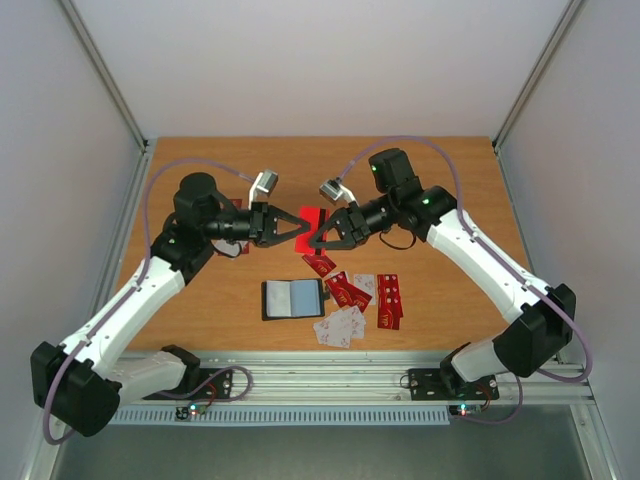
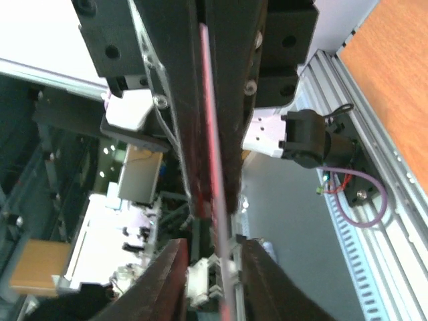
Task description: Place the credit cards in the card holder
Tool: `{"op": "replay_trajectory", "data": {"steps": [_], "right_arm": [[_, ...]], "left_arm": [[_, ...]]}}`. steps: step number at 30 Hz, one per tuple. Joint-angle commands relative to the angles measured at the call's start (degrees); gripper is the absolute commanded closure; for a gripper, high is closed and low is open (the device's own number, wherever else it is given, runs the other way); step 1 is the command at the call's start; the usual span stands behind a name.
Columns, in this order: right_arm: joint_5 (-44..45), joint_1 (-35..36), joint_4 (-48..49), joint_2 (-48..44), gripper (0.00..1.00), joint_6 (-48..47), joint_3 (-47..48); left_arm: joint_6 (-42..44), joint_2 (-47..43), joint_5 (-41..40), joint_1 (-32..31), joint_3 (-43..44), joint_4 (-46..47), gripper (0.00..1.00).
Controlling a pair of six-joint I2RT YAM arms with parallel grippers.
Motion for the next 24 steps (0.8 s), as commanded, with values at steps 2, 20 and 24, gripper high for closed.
{"op": "replay_trajectory", "data": {"steps": [2,20,24], "right_arm": [[4.18,-0.3,-10.23,0.96,0.52,-9.23,3.48],[34.15,-1.01,-15.02,-0.64,0.24,-6.46,-11.54],[36.52,-0.27,-14.46,1.97,0.23,-5.96,-12.72]], "left_arm": [[1.71,-1.38,-2.13,0.12,0.1,-7.42,1.0],[38.63,2.11,-27.4,1.6,-1.73,-53.01,1.0],[39.99,2.87,-27.47,1.69,-4.66,-50.78,1.0]]}}
